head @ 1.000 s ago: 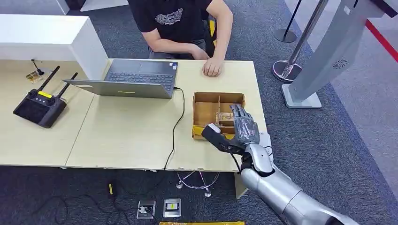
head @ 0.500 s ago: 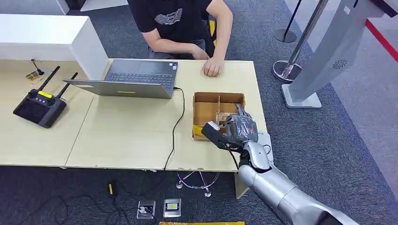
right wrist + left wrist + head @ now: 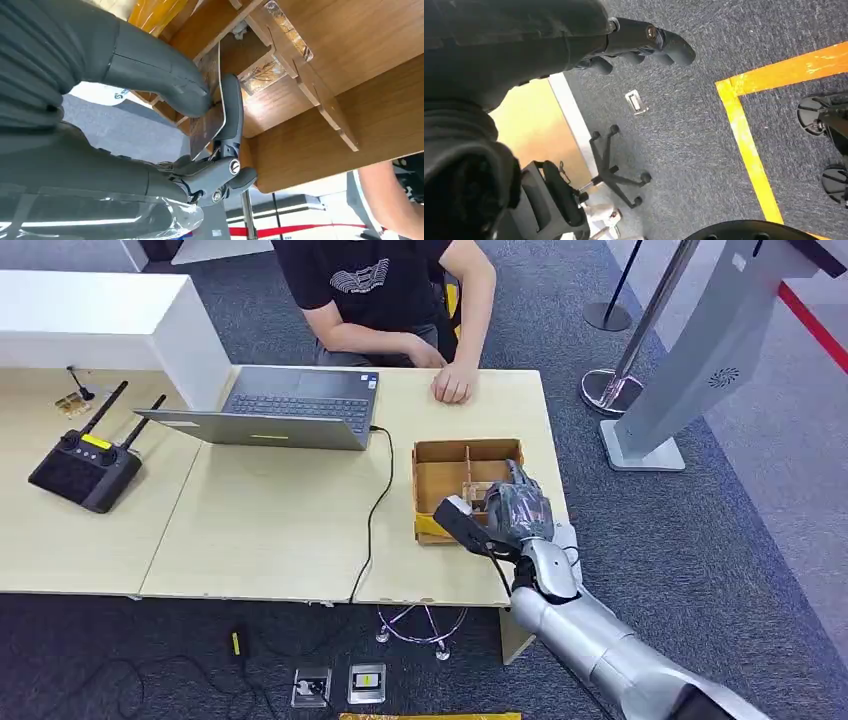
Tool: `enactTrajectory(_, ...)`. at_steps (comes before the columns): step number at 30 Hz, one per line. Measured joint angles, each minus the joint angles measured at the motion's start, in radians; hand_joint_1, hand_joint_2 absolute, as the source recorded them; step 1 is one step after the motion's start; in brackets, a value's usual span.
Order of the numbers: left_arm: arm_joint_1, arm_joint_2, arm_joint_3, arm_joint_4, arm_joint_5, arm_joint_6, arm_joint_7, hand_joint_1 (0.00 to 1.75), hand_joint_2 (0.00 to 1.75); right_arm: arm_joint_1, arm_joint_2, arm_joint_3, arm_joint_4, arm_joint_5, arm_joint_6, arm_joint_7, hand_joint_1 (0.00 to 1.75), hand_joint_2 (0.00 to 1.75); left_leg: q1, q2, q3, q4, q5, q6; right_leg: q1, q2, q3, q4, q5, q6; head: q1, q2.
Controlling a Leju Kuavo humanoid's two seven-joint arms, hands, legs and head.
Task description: Pass the card to the sensor for recognition and then transmit it.
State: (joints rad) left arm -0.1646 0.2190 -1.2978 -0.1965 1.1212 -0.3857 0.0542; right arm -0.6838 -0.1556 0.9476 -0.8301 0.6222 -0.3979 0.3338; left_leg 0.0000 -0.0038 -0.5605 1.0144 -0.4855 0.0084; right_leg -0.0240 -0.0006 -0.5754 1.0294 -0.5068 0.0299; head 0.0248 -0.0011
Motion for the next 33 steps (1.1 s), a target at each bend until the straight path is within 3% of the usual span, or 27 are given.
enactTrajectory(16, 0.0, 0.0, 0.0, 0.0, -0.002, 0.0, 0.0, 0.0, 0.0, -0.017, 0.007, 0.0, -0.012, 0.056, -0.039, 0.005, 1.75, 1.75, 0.0, 0.0, 0.0, 0.0, 0.0, 0.0, 0.0, 0.0, 0.0, 0.0, 0.0, 0.0, 0.0, 0.0)
enactTrajectory(19, 0.0, 0.0, 0.0, 0.0, -0.004, 0.0, 0.0, 0.0, 0.0, -0.027, 0.006, 0.0, -0.045, 0.098, -0.066, 0.003, 1.75, 1.75, 0.0, 0.0, 0.0, 0.0, 0.0, 0.0, 0.0, 0.001, 0.0, 0.0, 0.0, 0.0, 0.0, 0.0)
enactTrajectory(24, -0.003, 0.0, 0.0, 0.0, -0.008, 0.0, 0.0, 0.0, 0.0, -0.062, 0.004, -0.002, -0.15, 0.161, -0.045, 0.029, 1.75, 1.75, 0.0, 0.001, 0.0, 0.0, 0.0, 0.0, 0.0, 0.001, 0.0, 0.0, 0.0, 0.0, 0.0, 0.0)
enactTrajectory(33, -0.005, 0.0, 0.0, 0.0, -0.007, 0.0, 0.0, 0.0, 0.0, -0.066, 0.004, -0.002, -0.247, 0.158, -0.039, 0.02, 1.75, 1.75, 0.0, 0.001, 0.0, 0.0, 0.0, 0.0, 0.0, 0.001, 0.0, 0.0, 0.0, 0.0, 0.0, 0.0)
